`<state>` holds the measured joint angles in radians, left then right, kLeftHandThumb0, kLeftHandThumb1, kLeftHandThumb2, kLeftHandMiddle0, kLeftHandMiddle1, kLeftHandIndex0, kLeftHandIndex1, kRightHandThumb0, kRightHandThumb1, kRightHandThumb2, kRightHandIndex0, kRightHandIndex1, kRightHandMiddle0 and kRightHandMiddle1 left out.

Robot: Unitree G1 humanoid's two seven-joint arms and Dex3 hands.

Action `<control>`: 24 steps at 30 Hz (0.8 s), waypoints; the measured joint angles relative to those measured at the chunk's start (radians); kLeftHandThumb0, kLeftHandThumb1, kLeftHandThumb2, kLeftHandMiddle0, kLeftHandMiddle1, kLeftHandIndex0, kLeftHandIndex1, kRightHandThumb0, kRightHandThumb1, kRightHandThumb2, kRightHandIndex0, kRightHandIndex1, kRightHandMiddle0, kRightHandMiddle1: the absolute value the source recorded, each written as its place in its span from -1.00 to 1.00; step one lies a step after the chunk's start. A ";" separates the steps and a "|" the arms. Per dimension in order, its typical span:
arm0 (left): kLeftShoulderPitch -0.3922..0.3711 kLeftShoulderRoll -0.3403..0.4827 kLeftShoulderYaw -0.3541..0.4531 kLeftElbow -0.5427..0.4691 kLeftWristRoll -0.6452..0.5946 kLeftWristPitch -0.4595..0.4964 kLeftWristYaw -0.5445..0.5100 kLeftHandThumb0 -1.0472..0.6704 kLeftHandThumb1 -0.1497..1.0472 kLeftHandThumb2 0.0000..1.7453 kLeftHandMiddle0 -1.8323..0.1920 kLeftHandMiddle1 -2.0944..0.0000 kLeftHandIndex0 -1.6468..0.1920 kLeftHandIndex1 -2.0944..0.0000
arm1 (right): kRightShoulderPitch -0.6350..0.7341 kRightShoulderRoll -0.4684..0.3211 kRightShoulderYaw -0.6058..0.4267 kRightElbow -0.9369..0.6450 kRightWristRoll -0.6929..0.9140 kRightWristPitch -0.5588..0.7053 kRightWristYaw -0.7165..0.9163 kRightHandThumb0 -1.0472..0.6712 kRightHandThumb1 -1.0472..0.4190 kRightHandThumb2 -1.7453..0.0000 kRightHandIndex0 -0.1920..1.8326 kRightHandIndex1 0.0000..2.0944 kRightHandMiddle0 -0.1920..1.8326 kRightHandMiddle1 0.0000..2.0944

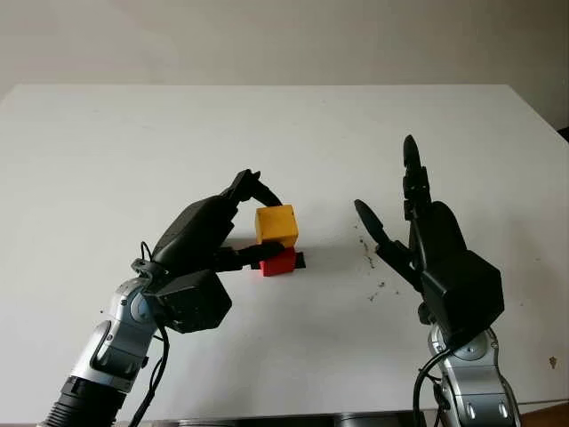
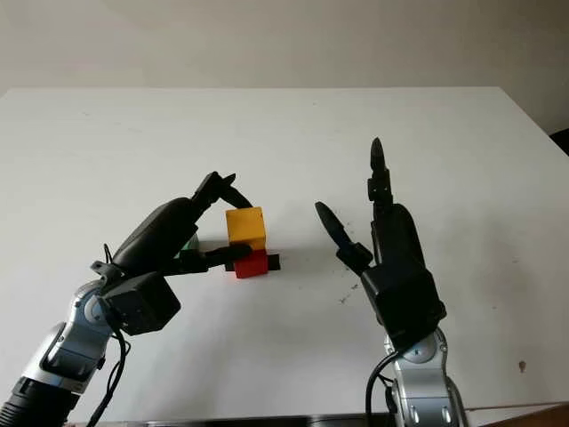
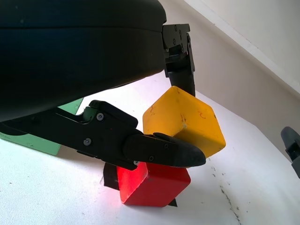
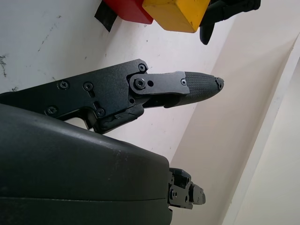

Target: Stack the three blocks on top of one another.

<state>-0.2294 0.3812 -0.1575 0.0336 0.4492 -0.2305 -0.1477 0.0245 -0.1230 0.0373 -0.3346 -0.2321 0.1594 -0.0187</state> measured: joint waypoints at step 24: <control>0.008 -0.001 -0.001 -0.029 0.029 0.019 0.013 -0.42 1.00 -0.70 0.83 0.95 0.62 0.22 | 0.000 0.001 -0.002 -0.002 0.011 0.003 0.003 -0.51 -1.00 0.63 -1.00 -0.96 -0.94 -0.95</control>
<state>-0.2216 0.3804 -0.1585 0.0041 0.4784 -0.2115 -0.1343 0.0245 -0.1224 0.0353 -0.3366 -0.2213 0.1620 -0.0153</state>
